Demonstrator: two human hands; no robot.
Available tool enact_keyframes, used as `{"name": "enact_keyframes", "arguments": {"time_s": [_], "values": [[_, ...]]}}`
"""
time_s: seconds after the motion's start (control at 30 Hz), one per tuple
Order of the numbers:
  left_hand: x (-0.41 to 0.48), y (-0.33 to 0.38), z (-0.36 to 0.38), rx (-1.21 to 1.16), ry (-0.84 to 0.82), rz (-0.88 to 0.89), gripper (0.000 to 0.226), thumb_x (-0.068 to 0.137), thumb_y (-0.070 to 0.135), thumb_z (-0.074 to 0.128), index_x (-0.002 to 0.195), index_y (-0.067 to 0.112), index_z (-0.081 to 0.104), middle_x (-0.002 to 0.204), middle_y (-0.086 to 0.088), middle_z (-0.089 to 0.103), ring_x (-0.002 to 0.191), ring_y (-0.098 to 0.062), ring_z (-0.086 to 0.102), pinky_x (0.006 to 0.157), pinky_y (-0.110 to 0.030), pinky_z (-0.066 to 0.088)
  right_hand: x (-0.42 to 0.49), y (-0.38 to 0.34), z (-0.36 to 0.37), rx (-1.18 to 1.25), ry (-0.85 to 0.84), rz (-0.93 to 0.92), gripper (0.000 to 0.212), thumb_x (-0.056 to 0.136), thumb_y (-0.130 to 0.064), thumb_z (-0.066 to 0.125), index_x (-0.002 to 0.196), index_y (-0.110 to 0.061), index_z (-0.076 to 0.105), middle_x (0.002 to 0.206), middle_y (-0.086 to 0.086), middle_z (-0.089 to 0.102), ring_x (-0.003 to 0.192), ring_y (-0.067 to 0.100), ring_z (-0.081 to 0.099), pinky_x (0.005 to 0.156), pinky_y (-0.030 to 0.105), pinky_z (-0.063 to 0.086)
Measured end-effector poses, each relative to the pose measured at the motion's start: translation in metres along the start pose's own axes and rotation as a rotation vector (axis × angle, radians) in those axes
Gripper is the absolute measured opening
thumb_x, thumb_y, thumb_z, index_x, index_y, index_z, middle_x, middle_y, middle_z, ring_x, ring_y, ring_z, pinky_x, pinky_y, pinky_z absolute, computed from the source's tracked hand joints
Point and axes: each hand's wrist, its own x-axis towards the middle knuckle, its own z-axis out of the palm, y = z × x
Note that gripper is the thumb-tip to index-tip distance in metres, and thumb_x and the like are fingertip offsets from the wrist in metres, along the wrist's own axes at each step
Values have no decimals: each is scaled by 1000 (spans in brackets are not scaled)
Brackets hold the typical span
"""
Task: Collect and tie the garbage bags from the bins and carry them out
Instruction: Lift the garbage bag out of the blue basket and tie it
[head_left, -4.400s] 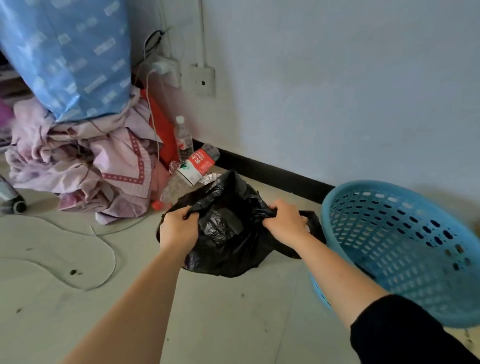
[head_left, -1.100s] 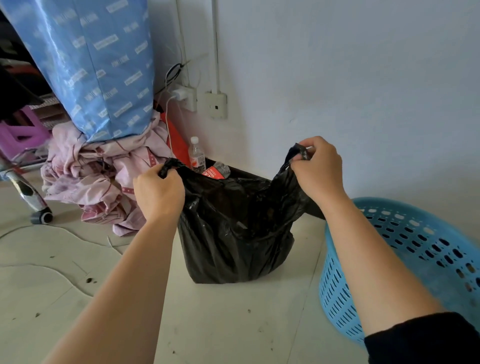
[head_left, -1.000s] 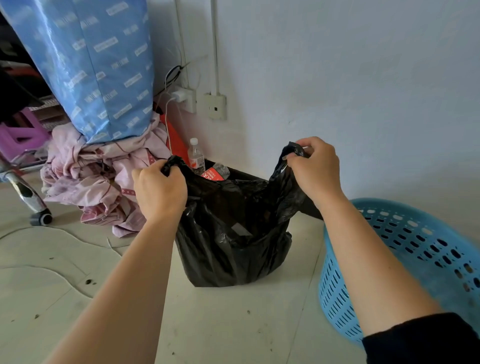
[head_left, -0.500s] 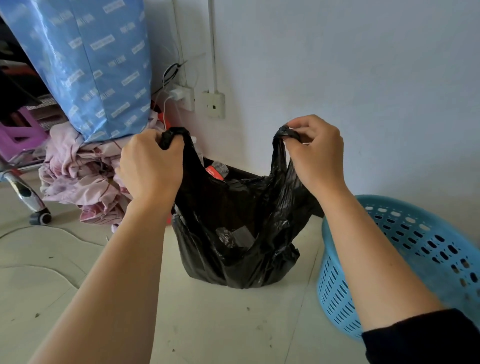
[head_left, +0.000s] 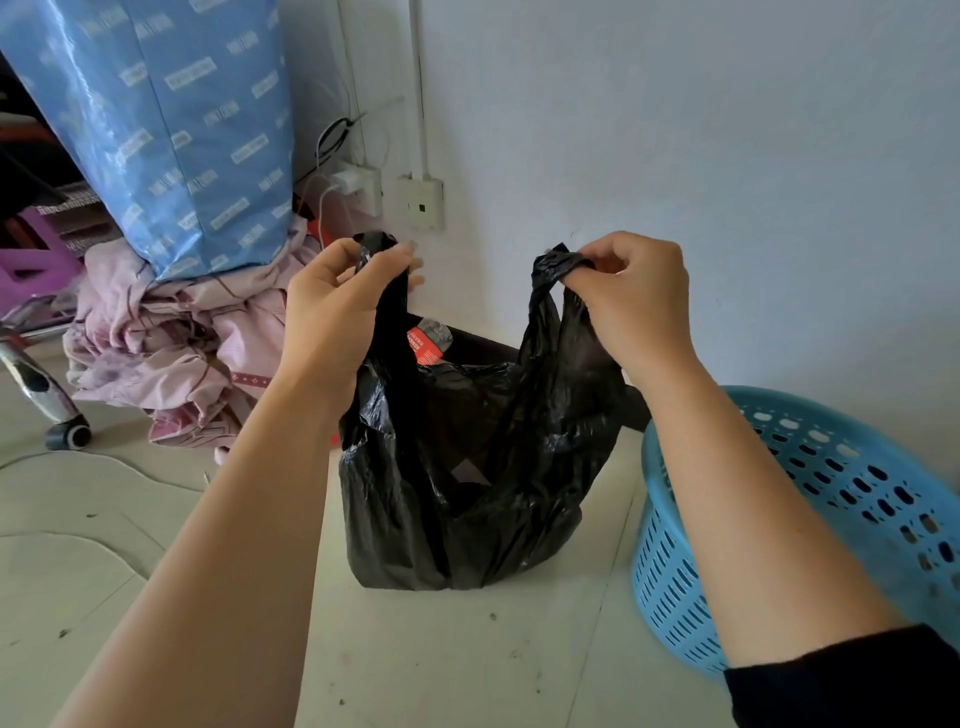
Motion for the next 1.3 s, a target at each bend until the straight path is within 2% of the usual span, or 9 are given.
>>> {"name": "enact_keyframes", "arguments": {"time_s": [0.13,0.33,0.5,0.6,0.67,0.9,0.97,1.07,1.3], "values": [[-6,-6,4,125,-83,38,15,88,24,68,98,13,64,83,-4,71,74,-13,69,82,-33,57,-2,-8,-2,138,-82,126,4,80,-3,68,81,-4,65,72,11,67,48,16,66,50,25,56],[-12,-16,11,412,-298,28,42,88,30,67,125,23,48,83,2,64,64,-3,64,71,-23,52,-2,-14,-4,117,-223,68,5,77,1,72,80,-3,70,73,12,72,59,21,72,64,31,61],[-11,-32,21,577,-366,-57,73,67,35,83,119,31,32,102,1,58,95,-24,64,90,-42,51,-5,-19,-5,75,-334,-2,10,75,-3,77,84,-8,77,73,5,73,63,15,73,70,29,61],[-12,-39,28,623,-416,-74,81,60,45,84,118,30,29,100,-4,60,86,-20,63,78,-39,53,-6,-22,-3,53,-353,-50,15,71,2,75,81,-9,73,74,4,71,64,15,72,69,31,62],[-15,-39,32,650,-443,-58,78,67,47,81,119,23,29,90,2,54,76,-12,56,66,-28,45,-7,-23,-1,48,-352,-75,18,68,4,74,79,-10,69,72,3,71,65,17,71,69,32,61],[-17,-38,38,610,-393,-58,32,96,30,49,113,5,38,77,-2,41,67,-15,40,64,-35,33,-7,-25,0,142,-457,-56,12,74,-7,76,82,-15,75,81,1,76,73,5,69,59,12,46],[-19,-36,38,590,-346,-90,13,98,25,42,99,12,45,70,3,36,61,-14,35,63,-33,31,-4,-22,0,214,-445,-20,10,76,-9,74,84,-15,75,87,-1,76,76,7,67,57,14,45],[-23,-33,39,569,-283,-157,19,99,26,38,82,16,38,68,3,29,58,-12,31,58,-30,27,0,-7,3,211,-305,81,8,83,-15,68,79,-13,75,80,-2,74,67,5,63,57,16,43],[-24,-31,40,510,-291,-187,8,94,25,41,90,20,36,85,-3,33,83,-17,34,71,-36,29,-11,15,22,-141,-508,236,73,95,-56,40,93,14,61,74,10,50,62,21,46,60,29,37]]}}
